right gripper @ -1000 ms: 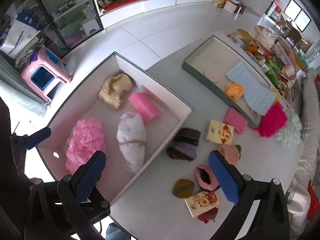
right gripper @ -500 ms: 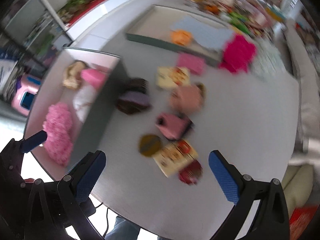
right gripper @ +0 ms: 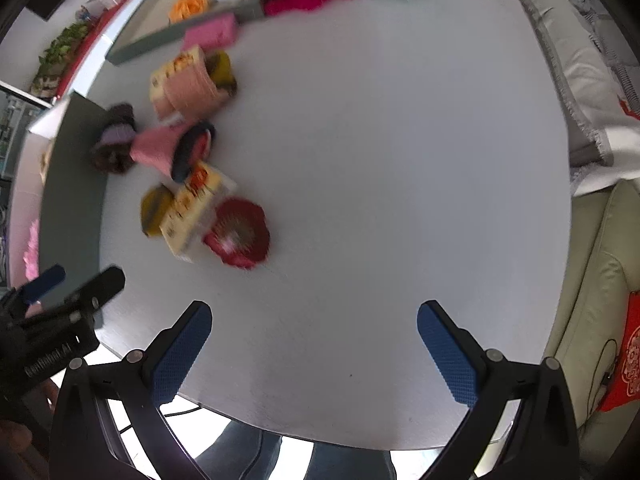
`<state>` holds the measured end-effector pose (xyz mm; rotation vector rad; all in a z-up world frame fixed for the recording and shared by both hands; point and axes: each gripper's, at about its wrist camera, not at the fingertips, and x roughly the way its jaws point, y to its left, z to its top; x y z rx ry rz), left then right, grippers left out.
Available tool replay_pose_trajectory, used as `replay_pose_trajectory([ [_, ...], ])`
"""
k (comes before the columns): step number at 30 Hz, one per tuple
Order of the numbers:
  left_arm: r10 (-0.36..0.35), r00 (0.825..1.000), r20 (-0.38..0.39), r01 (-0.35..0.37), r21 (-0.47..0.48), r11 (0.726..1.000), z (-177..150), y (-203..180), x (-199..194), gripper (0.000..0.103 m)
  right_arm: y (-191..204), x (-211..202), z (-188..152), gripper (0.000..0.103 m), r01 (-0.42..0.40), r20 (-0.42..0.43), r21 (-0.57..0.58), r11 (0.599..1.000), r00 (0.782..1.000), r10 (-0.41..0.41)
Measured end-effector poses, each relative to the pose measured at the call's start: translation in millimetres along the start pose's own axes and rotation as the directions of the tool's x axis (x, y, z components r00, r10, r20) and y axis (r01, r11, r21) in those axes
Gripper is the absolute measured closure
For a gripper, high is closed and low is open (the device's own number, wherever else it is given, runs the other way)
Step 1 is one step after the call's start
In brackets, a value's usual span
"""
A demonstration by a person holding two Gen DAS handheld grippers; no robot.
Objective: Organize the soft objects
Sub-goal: 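Withdraw both grippers from the box toward the remaining table items, then grasp the red fabric flower with right gripper while left grasps yellow cartoon packet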
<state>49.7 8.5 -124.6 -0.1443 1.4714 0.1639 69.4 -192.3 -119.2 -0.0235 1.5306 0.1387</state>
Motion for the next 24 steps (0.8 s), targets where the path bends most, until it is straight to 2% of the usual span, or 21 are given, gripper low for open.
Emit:
replay_pose_trajectory([
  [8,0.052,0.998,-0.022,-0.053,-0.031,0.998,-1.8,25.3,14.7,0.001,19.9,42.3,14.2,0.000,-0.013,-0.058,-0.075,0.997,0.998,0.008],
  [15,0.072,0.997,-0.031,-0.072,-0.016,0.997,-9.3,27.5,17.5,0.001,45.4,65.0,39.0,0.000,0.014,-0.035,-0.183,0.983,0.999,-0.021],
  [17,0.062,0.998,-0.034,-0.062,-0.013,0.998,-9.4,18.4,20.0,0.001,44.9,66.6,43.3,0.008,0.040,-0.019,-0.195,0.980,0.999,-0.044],
  [19,0.050,0.998,-0.024,-0.049,0.006,0.999,-8.2,2.4,19.8,0.001,31.9,64.8,46.9,0.048,0.036,-0.011,-0.157,0.987,0.999,-0.038],
  [21,0.036,0.999,-0.011,-0.035,0.029,0.999,-5.9,-12.1,18.6,0.001,9.0,65.7,50.0,0.059,0.006,-0.042,-0.072,0.997,0.999,-0.009],
  [24,0.011,1.000,0.005,-0.012,0.079,0.997,-2.6,-38.7,18.5,0.001,-26.7,60.0,46.8,0.062,0.017,-0.043,0.028,0.999,0.999,-0.016],
])
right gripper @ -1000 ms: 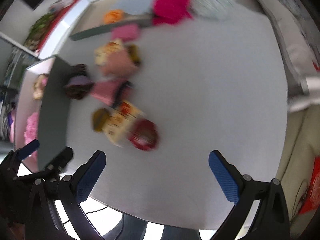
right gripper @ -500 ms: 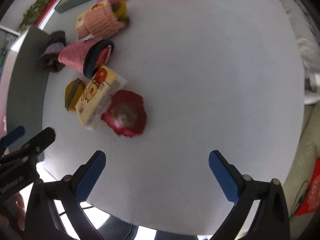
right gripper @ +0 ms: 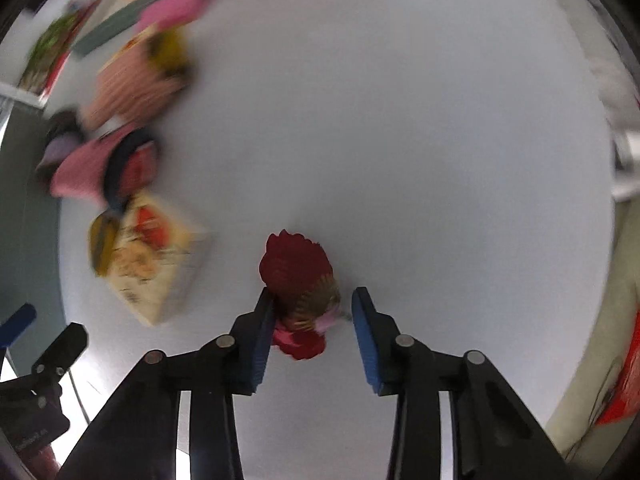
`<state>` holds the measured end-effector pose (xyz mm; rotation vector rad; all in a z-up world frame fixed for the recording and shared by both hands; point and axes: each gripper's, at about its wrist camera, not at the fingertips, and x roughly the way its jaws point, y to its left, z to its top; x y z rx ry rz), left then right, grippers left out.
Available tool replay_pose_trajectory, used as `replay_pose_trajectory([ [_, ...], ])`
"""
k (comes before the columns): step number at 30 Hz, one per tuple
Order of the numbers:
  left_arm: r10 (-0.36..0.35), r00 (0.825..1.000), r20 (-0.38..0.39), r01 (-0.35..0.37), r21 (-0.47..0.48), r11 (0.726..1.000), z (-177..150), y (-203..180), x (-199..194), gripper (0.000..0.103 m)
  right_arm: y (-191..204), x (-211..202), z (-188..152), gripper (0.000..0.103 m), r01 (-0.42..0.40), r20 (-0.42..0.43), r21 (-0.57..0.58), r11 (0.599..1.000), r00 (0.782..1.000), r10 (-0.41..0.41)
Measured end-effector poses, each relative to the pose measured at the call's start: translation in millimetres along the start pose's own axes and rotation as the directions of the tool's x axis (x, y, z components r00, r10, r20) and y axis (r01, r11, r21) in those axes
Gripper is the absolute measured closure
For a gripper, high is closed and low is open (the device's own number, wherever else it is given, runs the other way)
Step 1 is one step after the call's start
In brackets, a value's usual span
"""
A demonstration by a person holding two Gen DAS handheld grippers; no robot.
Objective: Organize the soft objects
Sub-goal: 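Grasp the red fabric flower with right gripper while left grasps yellow cartoon packet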
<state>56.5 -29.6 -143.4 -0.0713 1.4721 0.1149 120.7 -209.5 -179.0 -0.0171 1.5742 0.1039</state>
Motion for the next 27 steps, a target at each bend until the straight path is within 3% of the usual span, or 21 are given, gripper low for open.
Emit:
replay_pose_trajectory([
  [2,0.000,1.000,0.011,0.000,0.049,0.999,3.4,-19.7,2.8,0.001,-27.5,-4.2,-5.2,0.062,0.041,-0.001,0.047,0.998,0.999,-0.041],
  [6,0.020,0.998,0.052,-0.030,0.194,0.980,11.1,-64.1,15.1,0.001,-67.8,-6.4,-17.7,0.062,0.007,-0.025,0.132,0.991,1.000,-0.004],
  [11,0.045,0.997,0.066,-0.064,0.331,0.942,12.2,-99.1,32.7,0.001,-90.3,-11.6,-28.6,0.047,-0.037,-0.003,0.164,0.986,0.999,0.038],
  [13,0.046,0.997,0.055,-0.062,0.342,0.938,12.6,-108.2,38.1,0.001,-91.7,-12.1,-29.3,0.032,-0.053,0.001,0.162,0.985,0.999,0.054],
  [15,0.041,0.998,0.043,-0.054,0.351,0.935,10.5,-117.1,44.2,0.001,-92.5,-12.5,-27.9,0.028,-0.055,0.007,0.160,0.986,0.998,0.055],
  [21,-0.002,0.999,0.035,-0.011,0.341,0.940,13.7,-125.9,54.0,0.001,-91.4,-8.0,-19.4,0.027,-0.056,-0.010,0.121,0.991,0.998,0.057],
  [25,-0.071,0.997,-0.020,0.074,0.286,0.955,36.3,-101.9,63.5,0.000,-80.3,2.6,-2.0,0.027,-0.033,-0.034,0.094,0.995,0.999,0.036],
  [27,-0.065,0.998,-0.022,0.069,0.295,0.953,41.4,-92.7,65.1,0.000,-79.8,1.7,2.5,0.028,-0.017,-0.024,0.098,0.995,1.000,0.020],
])
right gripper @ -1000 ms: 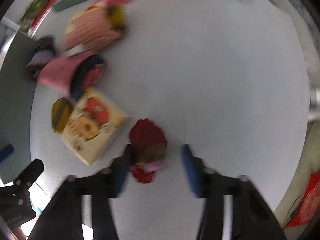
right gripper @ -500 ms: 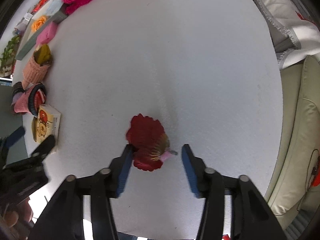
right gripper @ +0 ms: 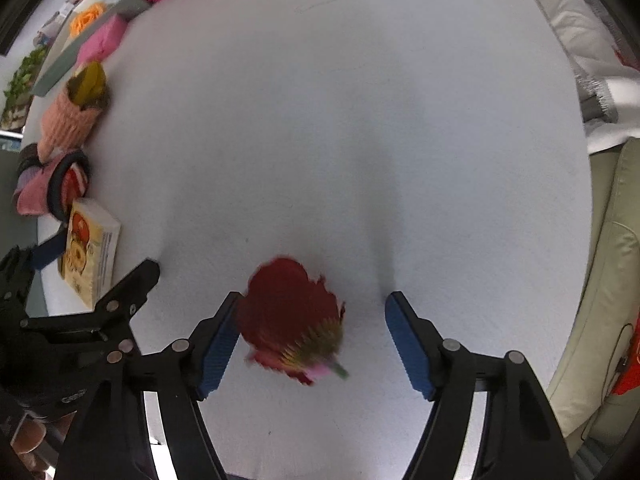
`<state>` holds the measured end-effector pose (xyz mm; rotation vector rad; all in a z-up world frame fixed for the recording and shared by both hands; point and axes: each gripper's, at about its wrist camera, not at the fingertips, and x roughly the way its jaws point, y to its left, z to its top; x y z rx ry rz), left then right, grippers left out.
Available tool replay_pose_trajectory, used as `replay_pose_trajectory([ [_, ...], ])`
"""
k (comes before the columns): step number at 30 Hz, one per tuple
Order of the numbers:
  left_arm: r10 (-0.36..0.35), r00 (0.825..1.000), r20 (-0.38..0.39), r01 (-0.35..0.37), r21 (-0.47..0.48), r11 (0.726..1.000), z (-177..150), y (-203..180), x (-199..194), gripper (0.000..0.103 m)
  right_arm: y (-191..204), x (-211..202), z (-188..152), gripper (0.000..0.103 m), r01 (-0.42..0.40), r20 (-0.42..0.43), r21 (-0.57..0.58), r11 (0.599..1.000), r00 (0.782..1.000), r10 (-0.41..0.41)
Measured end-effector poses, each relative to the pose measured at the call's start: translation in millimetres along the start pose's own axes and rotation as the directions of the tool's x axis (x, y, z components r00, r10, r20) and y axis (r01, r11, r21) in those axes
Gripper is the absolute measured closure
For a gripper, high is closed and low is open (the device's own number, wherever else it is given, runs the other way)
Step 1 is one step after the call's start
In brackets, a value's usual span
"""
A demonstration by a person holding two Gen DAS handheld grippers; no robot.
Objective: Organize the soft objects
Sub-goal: 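Grasp the red fabric flower with right gripper while left grasps yellow cartoon packet, then lift the flower and packet and carry both over the white box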
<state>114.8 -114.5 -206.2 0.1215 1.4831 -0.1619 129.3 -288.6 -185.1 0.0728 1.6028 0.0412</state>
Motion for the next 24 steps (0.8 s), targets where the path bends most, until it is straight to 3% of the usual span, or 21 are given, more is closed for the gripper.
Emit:
replay_pose_trajectory([
  [2,-0.002,1.000,-0.017,0.002,-0.003,1.000,3.5,0.1,1.1,0.000,3.6,-1.3,3.7,0.034,0.029,-0.006,-0.014,0.999,1.000,-0.029],
  [4,-0.002,1.000,-0.028,0.002,-0.003,1.000,9.2,0.5,4.4,0.000,18.2,-3.0,1.9,0.063,0.081,0.004,-0.047,0.996,0.997,-0.080],
  [6,-0.006,0.999,-0.038,0.006,-0.010,1.000,14.8,1.5,5.1,0.002,17.7,-5.8,1.0,0.066,0.064,-0.001,-0.055,0.996,0.998,-0.064],
  [7,-0.009,0.999,-0.037,0.008,-0.011,1.000,15.1,3.1,4.4,0.005,16.3,-6.7,0.0,0.067,0.051,-0.009,-0.051,0.997,0.999,-0.052],
  [11,-0.010,1.000,-0.007,0.010,0.015,1.000,5.3,9.6,-14.8,0.045,-0.1,-15.1,-12.6,0.067,-0.001,-0.015,0.010,1.000,1.000,0.001],
  [17,-0.099,0.995,-0.030,0.097,-0.049,0.994,-4.3,23.4,-22.3,0.046,-16.4,-27.6,-40.4,0.067,-0.044,-0.002,0.068,0.997,0.999,0.044],
  [24,-0.116,0.993,-0.031,0.117,0.012,0.993,-35.7,24.0,-38.1,0.046,-7.5,-32.3,-70.6,0.067,-0.072,0.001,0.086,0.994,0.997,0.073],
])
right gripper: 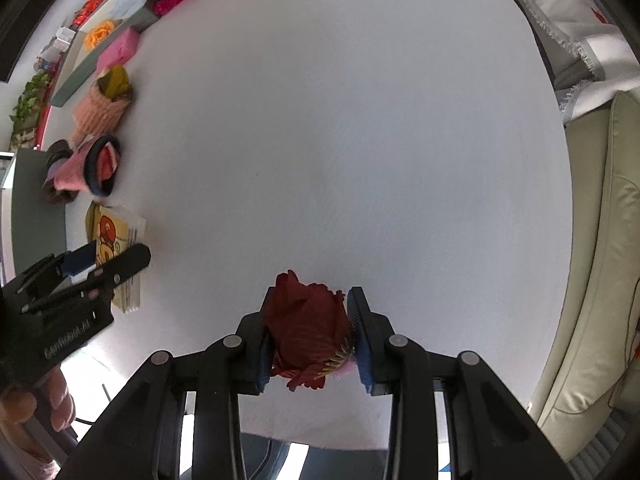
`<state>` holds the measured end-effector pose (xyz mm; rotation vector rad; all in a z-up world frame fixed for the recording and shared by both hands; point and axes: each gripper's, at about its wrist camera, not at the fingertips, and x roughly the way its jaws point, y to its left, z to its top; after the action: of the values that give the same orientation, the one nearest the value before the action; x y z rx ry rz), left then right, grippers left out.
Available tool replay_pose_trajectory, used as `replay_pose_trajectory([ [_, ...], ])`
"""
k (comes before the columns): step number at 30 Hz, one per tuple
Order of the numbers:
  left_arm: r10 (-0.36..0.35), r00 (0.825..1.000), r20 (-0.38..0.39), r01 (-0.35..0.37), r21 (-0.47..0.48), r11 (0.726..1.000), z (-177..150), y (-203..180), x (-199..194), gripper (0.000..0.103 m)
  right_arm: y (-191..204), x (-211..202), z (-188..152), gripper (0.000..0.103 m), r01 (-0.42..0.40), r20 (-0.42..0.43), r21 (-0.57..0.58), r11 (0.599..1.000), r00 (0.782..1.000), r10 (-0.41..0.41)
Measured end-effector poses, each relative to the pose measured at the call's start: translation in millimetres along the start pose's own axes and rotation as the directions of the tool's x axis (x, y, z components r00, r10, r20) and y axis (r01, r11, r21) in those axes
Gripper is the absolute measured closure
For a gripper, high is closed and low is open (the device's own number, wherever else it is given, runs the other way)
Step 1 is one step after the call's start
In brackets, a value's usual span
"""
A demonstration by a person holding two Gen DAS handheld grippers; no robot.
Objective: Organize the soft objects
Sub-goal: 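Lift the flower and packet and carry both over the white box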
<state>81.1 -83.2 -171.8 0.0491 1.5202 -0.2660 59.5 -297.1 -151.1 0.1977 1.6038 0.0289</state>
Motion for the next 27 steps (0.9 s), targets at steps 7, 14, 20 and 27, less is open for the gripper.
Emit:
replay_pose_trajectory([
  [7,-0.016,1.000,-0.006,0.016,0.004,1.000,-30.4,10.0,-11.4,0.046,24.9,0.2,-49.3,0.067,0.001,-0.024,-0.005,1.000,1.000,-0.001],
  [14,0.011,1.000,0.003,-0.011,0.013,1.000,-49.5,18.9,-29.6,0.046,47.5,1.2,-71.1,0.067,0.017,-0.043,-0.028,0.999,0.999,-0.018],
  [20,0.012,0.999,0.035,-0.012,-0.008,1.000,-68.3,18.8,-53.1,0.046,70.6,-1.1,-77.6,0.066,0.034,-0.052,-0.057,0.998,0.998,-0.037],
  [27,0.010,0.995,0.097,-0.007,-0.031,0.999,-81.2,19.8,-73.7,0.045,98.5,-11.1,-79.6,0.066,0.059,-0.032,-0.101,0.993,0.998,-0.063],
])
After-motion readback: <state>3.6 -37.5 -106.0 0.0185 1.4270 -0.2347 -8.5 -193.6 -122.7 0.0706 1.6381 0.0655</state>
